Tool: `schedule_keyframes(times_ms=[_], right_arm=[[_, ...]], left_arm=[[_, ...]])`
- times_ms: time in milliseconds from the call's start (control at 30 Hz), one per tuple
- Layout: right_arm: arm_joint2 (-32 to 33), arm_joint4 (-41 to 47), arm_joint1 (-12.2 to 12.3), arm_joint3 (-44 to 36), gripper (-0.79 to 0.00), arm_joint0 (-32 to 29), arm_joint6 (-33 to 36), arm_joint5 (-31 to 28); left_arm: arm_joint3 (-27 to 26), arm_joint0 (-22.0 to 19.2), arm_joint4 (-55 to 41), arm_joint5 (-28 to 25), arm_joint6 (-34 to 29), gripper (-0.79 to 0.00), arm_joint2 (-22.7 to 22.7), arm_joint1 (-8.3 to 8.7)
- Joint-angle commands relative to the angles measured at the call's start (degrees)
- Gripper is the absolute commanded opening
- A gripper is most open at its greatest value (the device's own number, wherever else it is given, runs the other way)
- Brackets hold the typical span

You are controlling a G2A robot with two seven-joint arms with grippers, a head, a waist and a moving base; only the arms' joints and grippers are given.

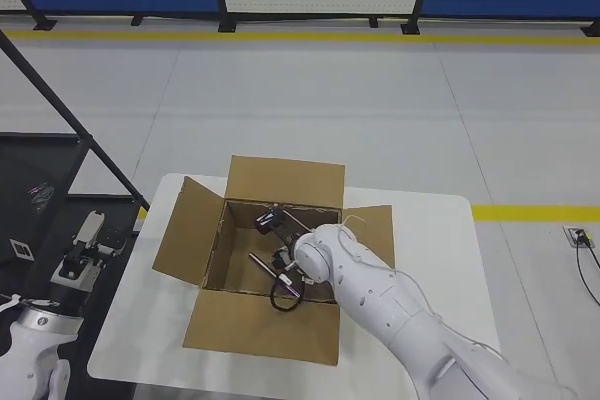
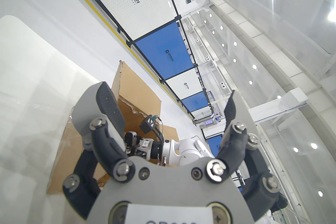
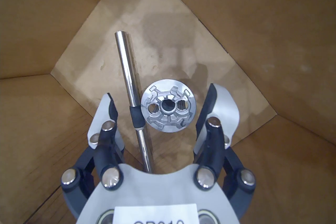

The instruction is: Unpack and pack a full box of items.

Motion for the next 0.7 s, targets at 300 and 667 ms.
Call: schedule_keyframes(times_ms=[300, 667], right_arm=[[8.34, 0.98, 4.00, -17.00, 0.000, -4.55, 1.26, -1.73], [20.58, 2.80, 9.04, -42.56, 0.000, -18.05, 7.88, -0.92]], left_arm=[[4.38, -0.71, 4.77, -2.16, -3.26, 0.000, -0.95, 0.25], [10.56, -1.60, 10.13, -5.48, -5.67, 0.000, 1.22, 0.39]])
